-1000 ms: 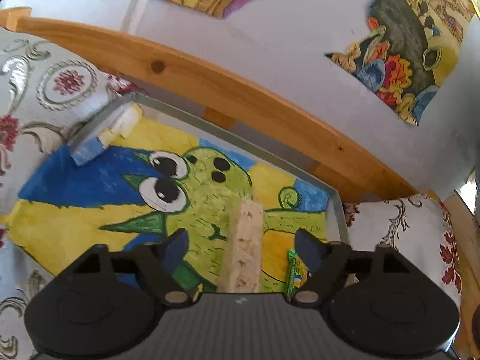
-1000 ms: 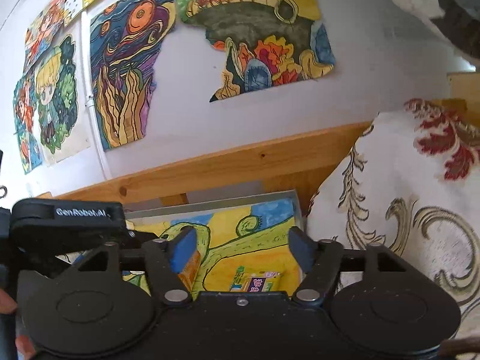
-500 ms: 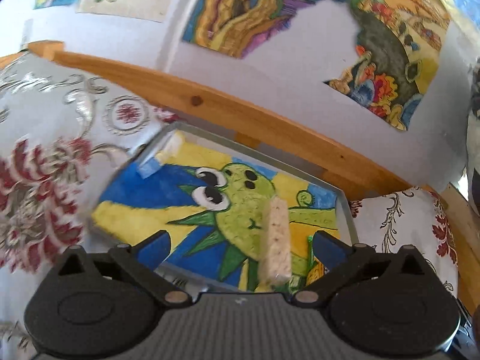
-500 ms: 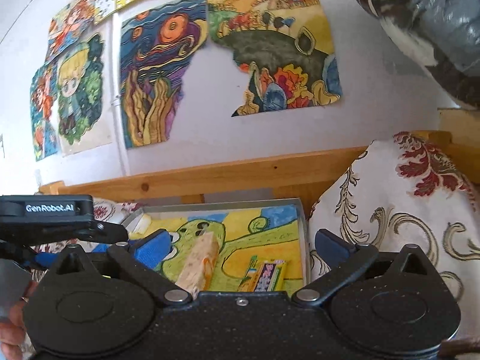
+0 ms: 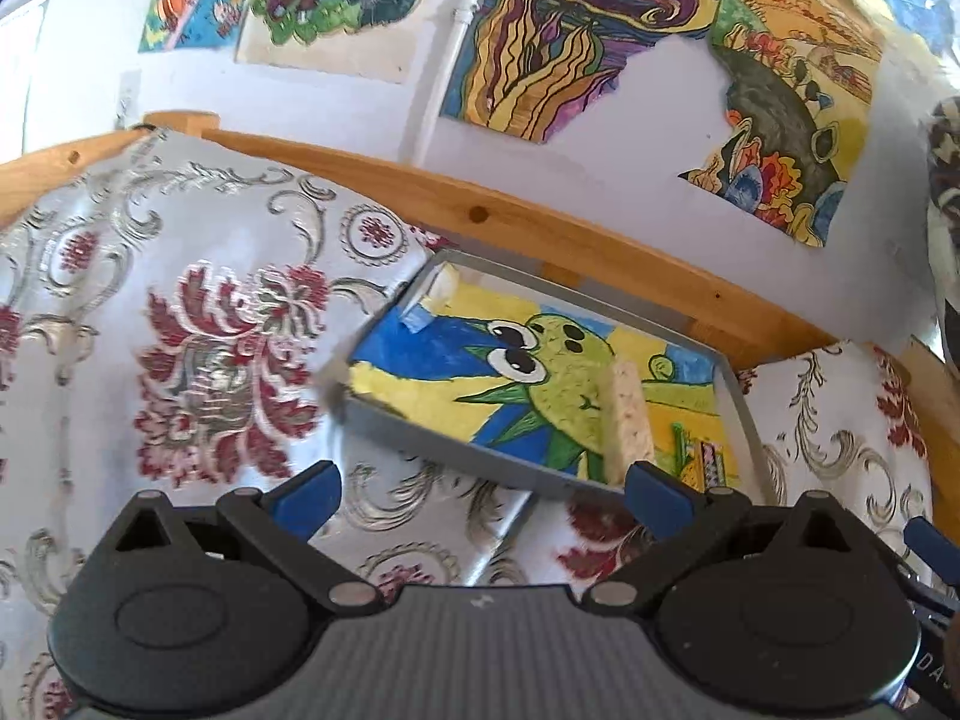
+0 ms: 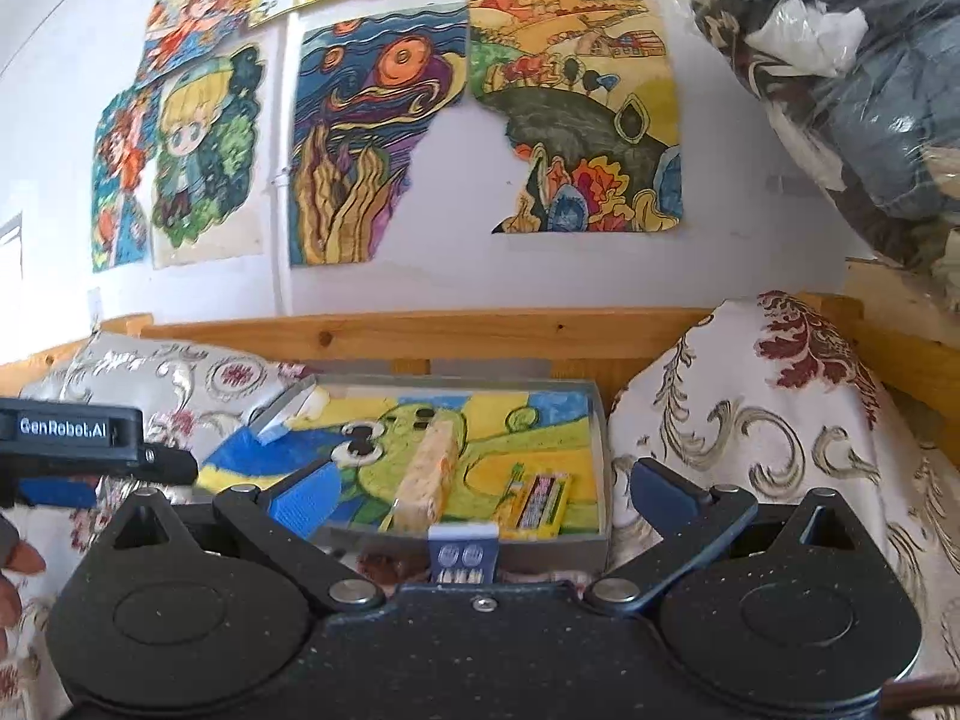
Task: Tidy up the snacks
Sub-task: 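Move both tools back over the remaining snacks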
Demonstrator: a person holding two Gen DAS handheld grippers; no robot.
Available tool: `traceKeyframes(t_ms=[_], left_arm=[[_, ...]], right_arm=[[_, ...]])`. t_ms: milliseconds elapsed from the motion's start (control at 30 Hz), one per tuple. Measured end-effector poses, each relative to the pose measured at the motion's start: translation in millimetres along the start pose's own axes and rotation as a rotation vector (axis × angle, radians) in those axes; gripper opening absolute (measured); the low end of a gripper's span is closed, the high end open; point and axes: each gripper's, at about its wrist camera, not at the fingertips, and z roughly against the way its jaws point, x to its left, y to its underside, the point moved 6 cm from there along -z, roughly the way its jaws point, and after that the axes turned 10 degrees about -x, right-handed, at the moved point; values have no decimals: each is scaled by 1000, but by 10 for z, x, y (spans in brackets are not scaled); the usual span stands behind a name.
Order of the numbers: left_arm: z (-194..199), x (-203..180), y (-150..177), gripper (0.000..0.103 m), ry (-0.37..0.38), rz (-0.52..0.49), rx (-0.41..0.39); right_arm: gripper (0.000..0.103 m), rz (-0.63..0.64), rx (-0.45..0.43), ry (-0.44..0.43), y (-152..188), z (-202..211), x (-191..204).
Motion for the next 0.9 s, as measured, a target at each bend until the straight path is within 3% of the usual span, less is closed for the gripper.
traceKeyframes(t_ms=[200, 567, 900], left_arm=[[293, 92, 126, 102, -18, -72, -35], [677, 277, 449, 102, -24, -153, -25], [880, 502, 714, 102, -17, -136, 3]], right_arm=[[102, 21, 31, -6, 159, 349, 101], [102, -4, 120, 22, 411, 822, 222], [102, -5, 255, 33, 735, 1129, 392]])
